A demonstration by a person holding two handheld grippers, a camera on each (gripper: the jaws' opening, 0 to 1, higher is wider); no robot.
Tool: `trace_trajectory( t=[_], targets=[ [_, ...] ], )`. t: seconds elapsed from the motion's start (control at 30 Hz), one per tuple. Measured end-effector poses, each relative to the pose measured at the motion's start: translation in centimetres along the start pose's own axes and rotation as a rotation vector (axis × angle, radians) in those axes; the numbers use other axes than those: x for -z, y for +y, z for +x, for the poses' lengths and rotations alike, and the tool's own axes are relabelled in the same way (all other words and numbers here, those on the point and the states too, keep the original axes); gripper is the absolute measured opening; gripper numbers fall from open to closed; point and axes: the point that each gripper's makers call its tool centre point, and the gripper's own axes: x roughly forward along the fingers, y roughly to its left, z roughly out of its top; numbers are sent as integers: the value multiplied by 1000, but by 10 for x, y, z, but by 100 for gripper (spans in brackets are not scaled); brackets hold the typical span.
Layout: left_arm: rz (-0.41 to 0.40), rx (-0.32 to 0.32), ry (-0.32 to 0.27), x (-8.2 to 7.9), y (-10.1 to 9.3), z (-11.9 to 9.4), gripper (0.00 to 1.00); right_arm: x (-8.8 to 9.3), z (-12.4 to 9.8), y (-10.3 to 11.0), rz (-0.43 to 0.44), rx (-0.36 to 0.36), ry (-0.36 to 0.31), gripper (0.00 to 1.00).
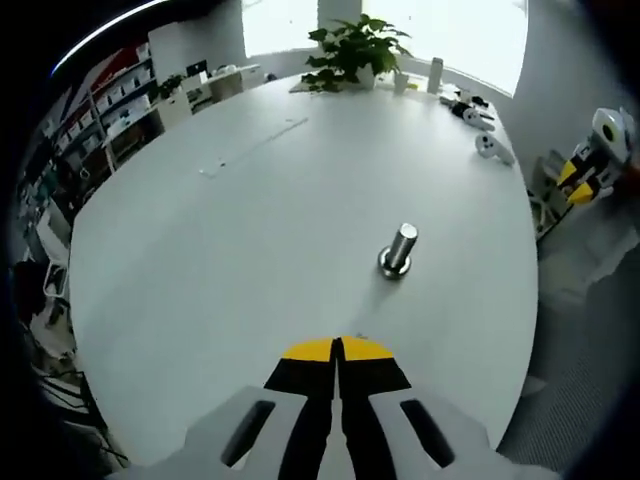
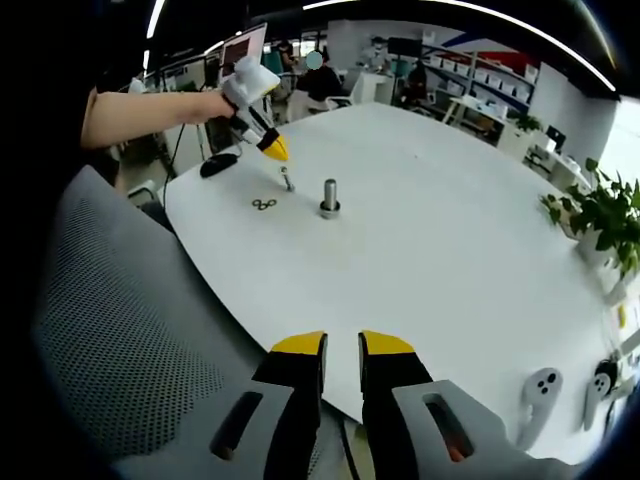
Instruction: Place the washer onto the threaded stud by aligning its center hole with the stud, sliding it down to the base, and recovering from edge contact or off-axis alignment until the washer reaches the visible bottom stop.
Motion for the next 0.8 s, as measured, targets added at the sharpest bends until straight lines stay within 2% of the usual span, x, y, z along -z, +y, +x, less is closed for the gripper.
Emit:
trace_trajectory(
  t=[0.1,0.27,0.53,0.6,0.63,0.73,0.8],
  targets=[
    [-31,-9,-8,3,5,1,0,0,0,0,1,0,0,15],
    [-20,-12,12,9,3,4,0,0,0,-1,4,6,-1,15],
    [79,29,59,18,-20,11,0,1,0,-1,1,4,5,15],
    [97,43,62,19,-31,13,0,1,0,-1,1,5,5,15],
    [115,71,62,20,-39,14,0,1,0,-1,3,6,5,15],
    [174,150,77,25,-73,19,0,1,0,-2,5,7,6,15],
    [198,177,73,26,-92,24,1,1,0,-2,5,6,6,15]
  ],
)
